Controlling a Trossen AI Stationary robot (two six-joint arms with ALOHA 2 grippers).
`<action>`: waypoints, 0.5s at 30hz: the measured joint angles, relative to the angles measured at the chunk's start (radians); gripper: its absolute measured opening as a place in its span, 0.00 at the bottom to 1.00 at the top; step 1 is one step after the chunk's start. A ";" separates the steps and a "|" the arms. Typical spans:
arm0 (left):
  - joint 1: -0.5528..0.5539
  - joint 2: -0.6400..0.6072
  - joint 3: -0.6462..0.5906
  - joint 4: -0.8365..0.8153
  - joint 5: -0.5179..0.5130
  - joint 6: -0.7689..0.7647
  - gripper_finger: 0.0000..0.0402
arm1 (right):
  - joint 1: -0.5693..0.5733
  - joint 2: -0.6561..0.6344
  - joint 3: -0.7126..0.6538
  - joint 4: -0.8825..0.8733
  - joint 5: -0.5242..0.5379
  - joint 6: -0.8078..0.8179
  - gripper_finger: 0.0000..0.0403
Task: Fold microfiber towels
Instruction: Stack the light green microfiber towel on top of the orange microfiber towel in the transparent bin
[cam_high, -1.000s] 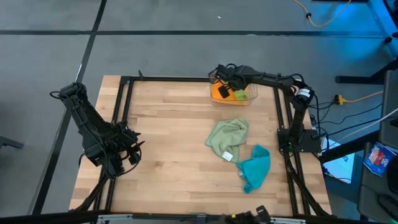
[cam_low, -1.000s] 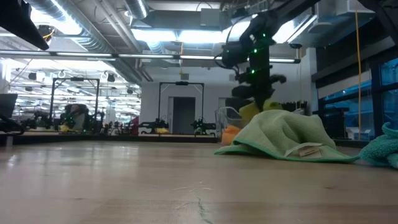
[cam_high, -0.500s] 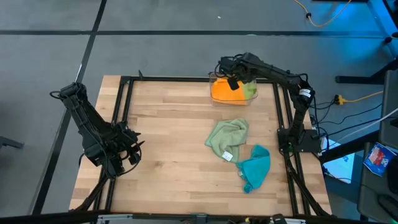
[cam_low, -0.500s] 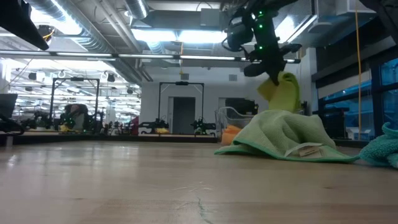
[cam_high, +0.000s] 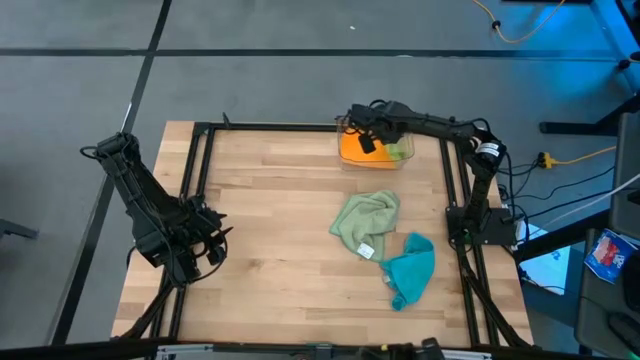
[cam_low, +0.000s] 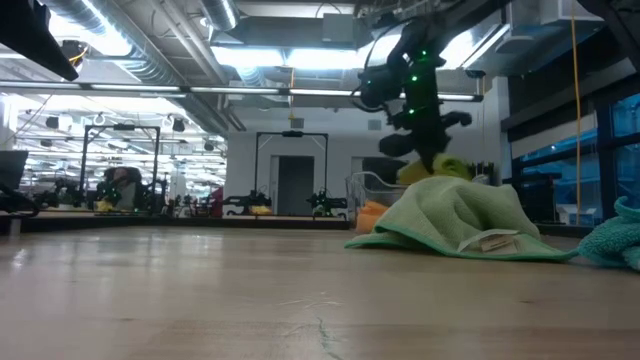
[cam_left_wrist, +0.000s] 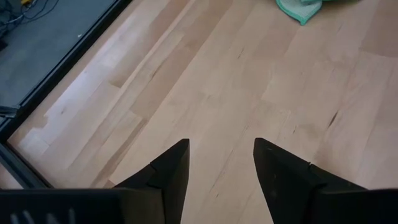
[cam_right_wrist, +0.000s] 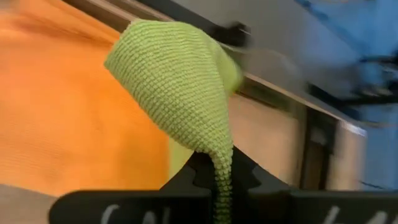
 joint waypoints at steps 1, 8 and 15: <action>0.000 0.000 0.000 0.000 0.000 0.000 0.43 | 0.000 0.000 -0.010 0.053 -0.018 -0.017 0.02; 0.000 0.000 0.000 0.000 0.002 0.000 0.43 | 0.000 0.000 -0.077 0.329 -0.135 -0.056 0.06; 0.000 0.000 0.000 0.000 0.029 0.000 0.42 | -0.002 0.000 -0.152 0.567 -0.289 -0.054 0.25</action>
